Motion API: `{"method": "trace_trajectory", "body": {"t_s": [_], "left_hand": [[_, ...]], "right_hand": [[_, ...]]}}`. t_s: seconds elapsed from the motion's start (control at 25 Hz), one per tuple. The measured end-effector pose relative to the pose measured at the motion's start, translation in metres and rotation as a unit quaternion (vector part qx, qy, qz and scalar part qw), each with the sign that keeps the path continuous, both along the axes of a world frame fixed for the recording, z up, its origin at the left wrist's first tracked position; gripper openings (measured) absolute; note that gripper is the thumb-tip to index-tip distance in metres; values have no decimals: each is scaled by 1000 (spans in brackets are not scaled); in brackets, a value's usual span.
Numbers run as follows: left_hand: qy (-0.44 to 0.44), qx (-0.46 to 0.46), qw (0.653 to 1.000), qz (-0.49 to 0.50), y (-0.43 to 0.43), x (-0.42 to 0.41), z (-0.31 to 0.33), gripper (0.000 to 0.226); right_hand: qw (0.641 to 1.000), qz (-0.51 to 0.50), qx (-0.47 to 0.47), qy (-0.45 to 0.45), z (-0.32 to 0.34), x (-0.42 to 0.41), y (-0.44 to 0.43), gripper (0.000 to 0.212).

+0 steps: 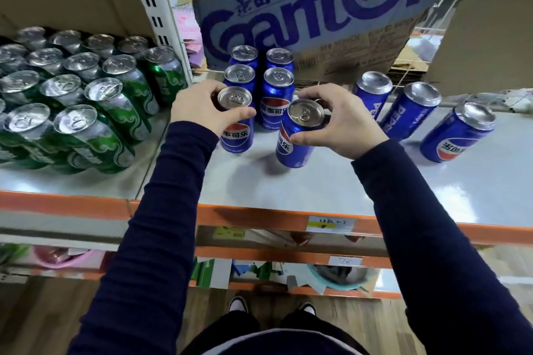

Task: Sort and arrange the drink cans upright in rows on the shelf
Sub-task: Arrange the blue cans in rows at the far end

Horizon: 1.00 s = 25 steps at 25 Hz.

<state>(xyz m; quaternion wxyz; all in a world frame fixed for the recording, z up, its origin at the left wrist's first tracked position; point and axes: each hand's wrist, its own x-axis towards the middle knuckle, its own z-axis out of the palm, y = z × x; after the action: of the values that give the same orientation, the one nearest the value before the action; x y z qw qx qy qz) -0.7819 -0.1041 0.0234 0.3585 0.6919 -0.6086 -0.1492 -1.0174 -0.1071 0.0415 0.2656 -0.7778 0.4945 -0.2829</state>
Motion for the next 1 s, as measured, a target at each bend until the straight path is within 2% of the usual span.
{"method": "trace_trajectory", "body": {"t_s": [0.16,0.36,0.52,0.64,0.76,0.88,1.0], "left_hand": [[3,9,999,-46,-5,13,0,58],[20,-18,997,-68,-7,15,-4,58],[38,-36,996,-68,-4,16,-15,62],[11,-37,997,-68,0,16,-22,66],[14,-16,997,-71,22,19,-37,64],[-89,44,994,-49,59,35,-63,58],[-139,34,989,-39,76,51,-82,45]], "right_hand": [[999,11,17,43,-10,16,2,65],[999,-25,0,41,-12,26,13,64],[994,-112,3,14,-20,30,21,70],[983,-183,-13,15,-28,38,28,70],[979,-201,-22,2,-30,44,29,63],[982,-182,-32,-48,-28,47,21,60],[985,-152,-38,-74,-34,53,12,64]]}}
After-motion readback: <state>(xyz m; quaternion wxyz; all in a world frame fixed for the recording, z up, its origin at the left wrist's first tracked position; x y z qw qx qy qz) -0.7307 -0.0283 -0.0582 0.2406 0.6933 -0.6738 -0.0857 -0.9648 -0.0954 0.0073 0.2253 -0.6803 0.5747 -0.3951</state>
